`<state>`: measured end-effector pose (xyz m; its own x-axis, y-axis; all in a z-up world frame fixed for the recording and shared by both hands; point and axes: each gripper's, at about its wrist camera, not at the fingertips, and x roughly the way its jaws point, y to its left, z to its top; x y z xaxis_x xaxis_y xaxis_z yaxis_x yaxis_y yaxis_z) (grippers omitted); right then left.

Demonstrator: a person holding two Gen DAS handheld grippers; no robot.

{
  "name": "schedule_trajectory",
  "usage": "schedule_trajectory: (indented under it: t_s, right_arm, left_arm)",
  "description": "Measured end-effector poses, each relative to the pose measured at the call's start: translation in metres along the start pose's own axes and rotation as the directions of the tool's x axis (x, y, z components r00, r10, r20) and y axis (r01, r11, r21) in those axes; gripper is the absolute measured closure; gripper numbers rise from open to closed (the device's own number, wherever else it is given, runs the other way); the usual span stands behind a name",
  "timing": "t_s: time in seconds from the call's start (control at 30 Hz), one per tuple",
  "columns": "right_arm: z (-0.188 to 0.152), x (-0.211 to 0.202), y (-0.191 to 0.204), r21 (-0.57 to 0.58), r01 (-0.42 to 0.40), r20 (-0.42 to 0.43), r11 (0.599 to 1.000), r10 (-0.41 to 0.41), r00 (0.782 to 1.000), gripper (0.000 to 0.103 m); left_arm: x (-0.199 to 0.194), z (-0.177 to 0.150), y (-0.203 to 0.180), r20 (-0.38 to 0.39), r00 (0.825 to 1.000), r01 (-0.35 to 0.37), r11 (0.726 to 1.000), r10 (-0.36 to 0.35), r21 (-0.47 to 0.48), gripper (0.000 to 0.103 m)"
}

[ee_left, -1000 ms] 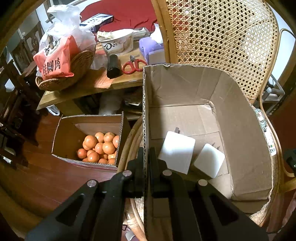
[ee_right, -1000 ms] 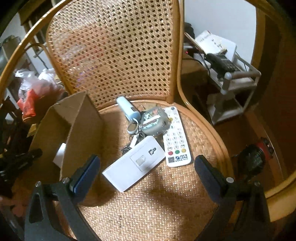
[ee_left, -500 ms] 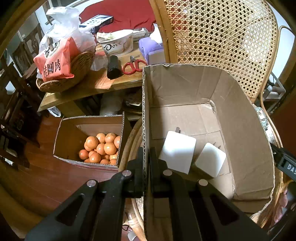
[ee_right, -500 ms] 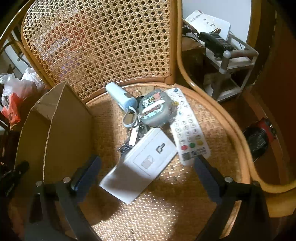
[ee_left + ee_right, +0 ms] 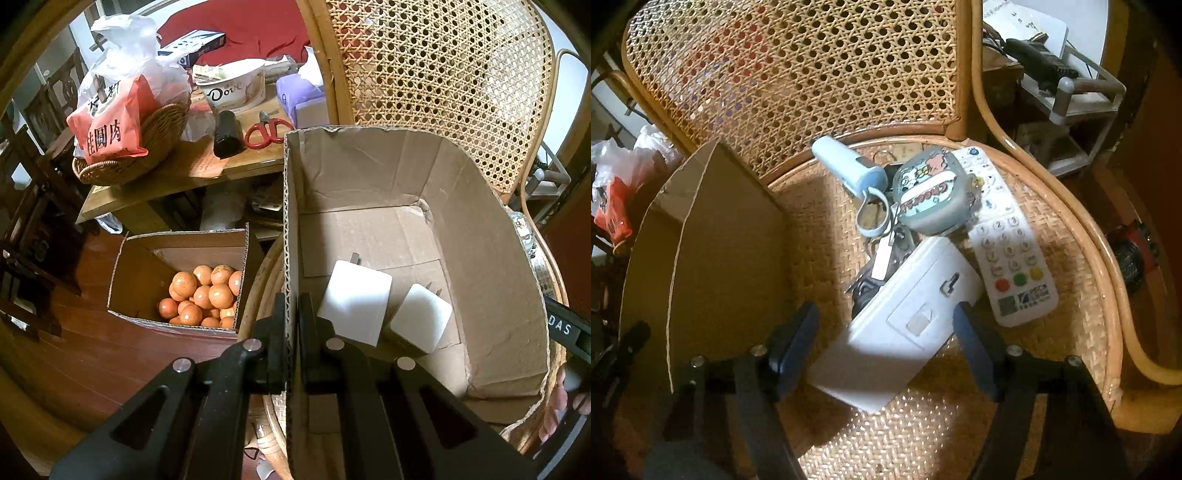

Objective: Organize rigid objects
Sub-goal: 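Grasp the white flat case edge-on with the right tool, then lift the white flat case and carry it toward the cardboard box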

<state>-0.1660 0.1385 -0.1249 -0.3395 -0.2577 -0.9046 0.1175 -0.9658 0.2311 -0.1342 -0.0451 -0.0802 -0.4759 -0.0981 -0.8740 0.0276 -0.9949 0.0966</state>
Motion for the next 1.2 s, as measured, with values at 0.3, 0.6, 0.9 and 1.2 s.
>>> schedule_trajectory:
  t_s: [0.3,0.6,0.9,1.2]
  right_arm:
    - [-0.001,0.013,-0.004,0.000,-0.041,-0.070,0.999,0.041,0.997,0.058]
    - [-0.010,-0.002,-0.007,-0.045,-0.056,-0.074,0.997,0.052,0.996,0.072]
    - [-0.014,-0.012,-0.004,-0.143,0.007,0.022,0.990,-0.004,1.000,0.087]
    - [-0.011,-0.039,-0.011,-0.142,-0.026,0.100,0.990,0.040,0.994,0.087]
  left_arm:
    - [0.000,0.000,-0.001,-0.001,1.000,-0.002,1.000,0.002,0.002,0.098]
    - [0.000,0.000,0.000,-0.005,1.000,0.003,1.000,-0.003,0.000,0.098]
    - [0.000,0.000,0.001,-0.004,1.000,0.000,1.000,0.000,-0.005,0.098]
    - [0.000,0.000,0.004,-0.004,1.000,0.012,1.000,-0.012,-0.004,0.099]
